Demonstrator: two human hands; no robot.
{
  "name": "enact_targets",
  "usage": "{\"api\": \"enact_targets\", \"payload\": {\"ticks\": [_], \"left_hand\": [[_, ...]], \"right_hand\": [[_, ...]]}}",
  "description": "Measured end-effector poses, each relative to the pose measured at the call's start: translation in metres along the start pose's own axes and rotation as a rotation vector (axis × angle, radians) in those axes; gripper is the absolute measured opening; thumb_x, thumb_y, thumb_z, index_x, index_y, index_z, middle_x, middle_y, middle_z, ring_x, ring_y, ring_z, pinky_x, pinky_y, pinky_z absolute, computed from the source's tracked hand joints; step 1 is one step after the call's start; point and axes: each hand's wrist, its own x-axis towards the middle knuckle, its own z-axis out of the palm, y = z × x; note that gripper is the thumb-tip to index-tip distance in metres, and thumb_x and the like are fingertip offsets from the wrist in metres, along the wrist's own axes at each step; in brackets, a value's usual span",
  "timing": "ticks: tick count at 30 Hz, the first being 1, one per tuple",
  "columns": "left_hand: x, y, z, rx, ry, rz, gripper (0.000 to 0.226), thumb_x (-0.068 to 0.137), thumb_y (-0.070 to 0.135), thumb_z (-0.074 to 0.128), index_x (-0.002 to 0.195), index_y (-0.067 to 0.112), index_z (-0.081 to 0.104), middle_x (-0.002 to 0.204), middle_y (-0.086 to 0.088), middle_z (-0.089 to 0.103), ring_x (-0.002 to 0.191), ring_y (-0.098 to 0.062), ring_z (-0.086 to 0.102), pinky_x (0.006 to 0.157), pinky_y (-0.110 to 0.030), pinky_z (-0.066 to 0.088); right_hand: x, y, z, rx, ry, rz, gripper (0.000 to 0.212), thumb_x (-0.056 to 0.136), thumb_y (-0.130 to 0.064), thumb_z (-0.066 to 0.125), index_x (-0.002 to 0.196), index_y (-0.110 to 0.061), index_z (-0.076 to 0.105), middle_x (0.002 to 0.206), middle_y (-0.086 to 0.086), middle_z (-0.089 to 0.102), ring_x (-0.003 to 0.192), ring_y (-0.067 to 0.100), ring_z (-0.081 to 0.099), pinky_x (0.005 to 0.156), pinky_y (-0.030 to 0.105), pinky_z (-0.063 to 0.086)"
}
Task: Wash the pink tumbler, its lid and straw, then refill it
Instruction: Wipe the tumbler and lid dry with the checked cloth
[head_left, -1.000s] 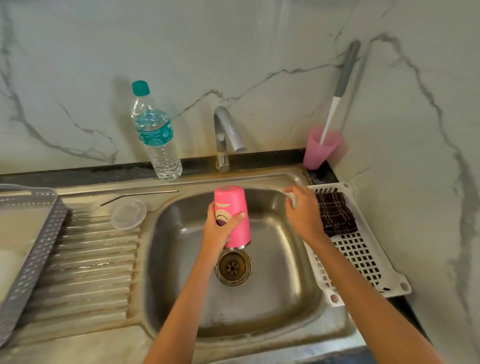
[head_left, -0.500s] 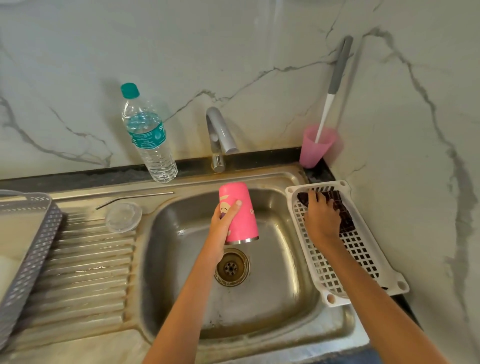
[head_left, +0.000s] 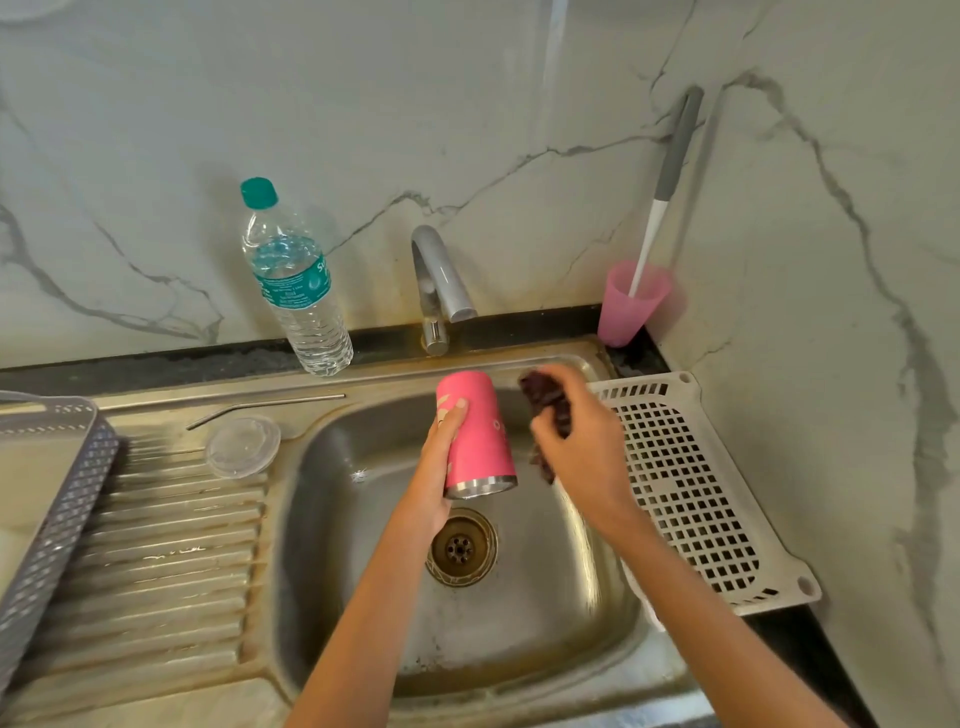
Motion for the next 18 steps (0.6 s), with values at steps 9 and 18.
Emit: {"api": "enact_targets", "payload": {"ticks": [9, 18], "left_hand": [[-0.006, -0.001, 0.005, 0.145, 0.021, 0.021, 0.04, 0.101, 0.048, 0.035, 0.12, 0.023, 0.061, 0.107, -0.005, 0.072, 0.091, -0.014, 0.072, 0.063, -0.028, 0.056], [-0.005, 0.003, -0.001, 0.004, 0.029, 0.049, 0.072, 0.08, 0.056, 0.063, 0.14, 0.018, 0.047, 0.125, -0.018, 0.064, 0.11, -0.034, 0.066, 0.075, -0.039, 0.058]], "right_hand": [[-0.016, 0.015, 0.073, -0.016, -0.196, -0.142, 0.051, 0.093, -0.055, 0.04, 0.142, -0.042, 0.033, 0.159, -0.01, 0.011, 0.149, 0.019, 0.001, 0.116, 0.054, 0.022], [0.012, 0.014, 0.082, 0.285, -0.189, 0.177, 0.047, 0.099, -0.043, 0.043, 0.144, -0.036, 0.031, 0.146, -0.004, 0.04, 0.128, 0.014, 0.045, 0.106, 0.043, 0.043]]}}
